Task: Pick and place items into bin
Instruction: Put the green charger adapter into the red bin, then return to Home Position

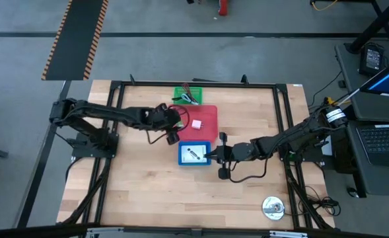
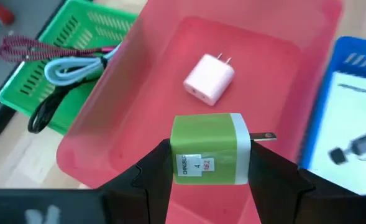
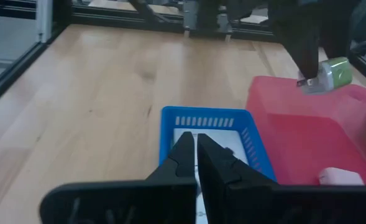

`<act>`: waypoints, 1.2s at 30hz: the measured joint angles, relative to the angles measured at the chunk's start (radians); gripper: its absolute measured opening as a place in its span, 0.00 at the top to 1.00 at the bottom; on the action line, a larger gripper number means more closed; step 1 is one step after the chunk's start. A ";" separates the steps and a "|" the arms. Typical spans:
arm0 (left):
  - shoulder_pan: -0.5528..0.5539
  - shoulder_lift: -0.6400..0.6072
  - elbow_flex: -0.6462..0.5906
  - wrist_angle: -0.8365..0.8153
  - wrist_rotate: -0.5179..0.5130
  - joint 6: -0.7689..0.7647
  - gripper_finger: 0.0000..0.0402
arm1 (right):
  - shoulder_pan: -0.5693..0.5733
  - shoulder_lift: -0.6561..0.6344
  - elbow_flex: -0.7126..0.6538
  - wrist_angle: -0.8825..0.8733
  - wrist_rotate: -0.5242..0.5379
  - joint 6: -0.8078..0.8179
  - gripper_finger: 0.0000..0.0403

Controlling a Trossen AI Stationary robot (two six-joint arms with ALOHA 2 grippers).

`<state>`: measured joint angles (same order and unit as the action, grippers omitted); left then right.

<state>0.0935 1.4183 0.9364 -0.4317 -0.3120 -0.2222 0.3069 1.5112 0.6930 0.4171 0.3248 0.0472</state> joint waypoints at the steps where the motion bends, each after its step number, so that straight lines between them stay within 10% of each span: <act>1: 0.011 0.016 0.011 -0.007 0.006 0.001 0.58 | -0.005 0.000 0.000 0.000 0.000 0.001 1.00; 36: 0.058 0.245 0.031 0.060 0.051 0.142 0.48 | -0.013 0.001 0.000 -0.046 -0.003 0.030 1.00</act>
<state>0.1517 1.6634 0.9678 -0.3719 -0.2608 -0.0802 0.2935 1.5120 0.6926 0.3714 0.3214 0.0776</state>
